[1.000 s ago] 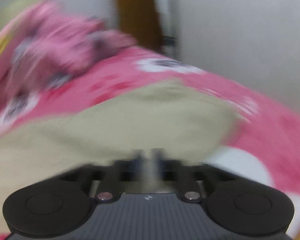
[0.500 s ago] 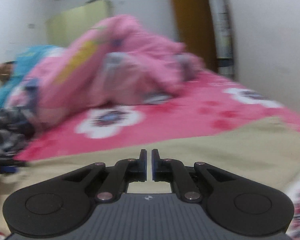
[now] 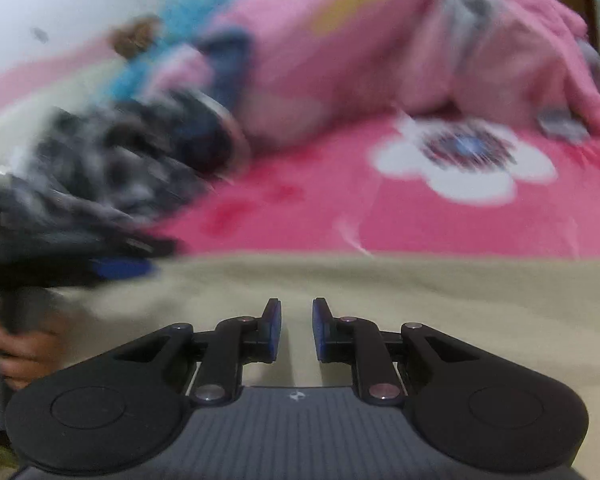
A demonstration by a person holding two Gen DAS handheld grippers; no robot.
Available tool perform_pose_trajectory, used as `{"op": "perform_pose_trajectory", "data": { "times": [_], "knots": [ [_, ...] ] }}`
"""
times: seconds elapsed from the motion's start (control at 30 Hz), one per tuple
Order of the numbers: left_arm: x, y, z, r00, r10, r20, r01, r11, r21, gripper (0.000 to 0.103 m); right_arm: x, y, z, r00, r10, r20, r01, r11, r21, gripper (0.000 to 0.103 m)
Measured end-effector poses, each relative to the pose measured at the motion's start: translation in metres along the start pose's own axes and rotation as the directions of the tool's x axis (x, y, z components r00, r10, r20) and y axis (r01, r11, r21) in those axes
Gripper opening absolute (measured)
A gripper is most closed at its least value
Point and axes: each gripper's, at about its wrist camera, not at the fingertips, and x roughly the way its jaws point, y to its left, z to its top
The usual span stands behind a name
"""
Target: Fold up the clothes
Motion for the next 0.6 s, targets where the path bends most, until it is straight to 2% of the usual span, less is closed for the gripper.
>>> {"op": "perform_pose_trajectory", "data": {
  "times": [0.07, 0.13, 0.17, 0.2, 0.23, 0.33, 0.4, 0.43, 0.47, 0.5, 0.6],
  "knots": [
    [0.0, 0.001, -0.003, 1.0, -0.011, 0.01, 0.01, 1.0, 0.01, 0.074, -0.012, -0.048, 0.003, 0.999, -0.046, 0.022, 0.042, 0.99, 0.135, 0.0],
    [0.0, 0.002, -0.004, 1.0, -0.018, 0.018, 0.018, 1.0, 0.016, 0.075, -0.036, -0.092, 0.005, 0.975, -0.212, 0.061, 0.189, 0.946, 0.264, 0.0],
    [0.0, 0.002, -0.005, 1.0, -0.02, 0.02, 0.02, 1.0, 0.018, 0.075, -0.052, -0.115, 0.003, 0.94, -0.334, 0.07, 0.296, 0.9, 0.321, 0.0],
    [0.0, 0.002, -0.005, 1.0, -0.02, 0.02, 0.02, 1.0, 0.02, 0.075, -0.067, -0.135, -0.002, 0.892, -0.447, 0.062, 0.396, 0.841, 0.367, 0.003],
    [0.0, 0.002, -0.005, 1.0, -0.021, 0.021, 0.021, 1.0, 0.021, 0.076, -0.083, -0.155, -0.007, 0.833, -0.552, 0.046, 0.488, 0.771, 0.41, 0.004],
    [0.0, 0.003, -0.005, 0.999, -0.024, 0.023, 0.023, 0.999, 0.024, 0.076, -0.145, -0.2, -0.04, 0.718, -0.696, 0.018, 0.546, 0.58, 0.604, 0.008],
    [-0.001, 0.001, -0.005, 1.0, -0.02, 0.024, 0.02, 0.999, 0.026, 0.076, -0.188, -0.203, -0.064, 0.686, -0.722, 0.085, 0.477, 0.535, 0.697, 0.008],
    [-0.001, 0.0, -0.005, 1.0, -0.017, 0.023, 0.016, 0.999, 0.027, 0.076, -0.204, -0.198, -0.074, 0.671, -0.732, 0.119, 0.459, 0.536, 0.709, 0.008],
    [-0.002, -0.003, -0.004, 1.0, -0.008, 0.017, 0.007, 1.0, 0.03, 0.077, -0.217, -0.187, -0.08, 0.664, -0.73, 0.159, 0.447, 0.559, 0.699, 0.008],
    [-0.004, -0.006, -0.003, 1.0, 0.003, 0.015, -0.004, 1.0, 0.029, 0.078, -0.225, -0.175, -0.085, 0.67, -0.715, 0.2, 0.433, 0.595, 0.677, 0.008],
    [-0.013, -0.019, -0.003, 0.999, 0.037, 0.018, -0.037, 0.999, 0.039, 0.08, -0.226, -0.14, -0.091, 0.723, -0.629, 0.286, 0.395, 0.715, 0.576, 0.008]
  ]
}}
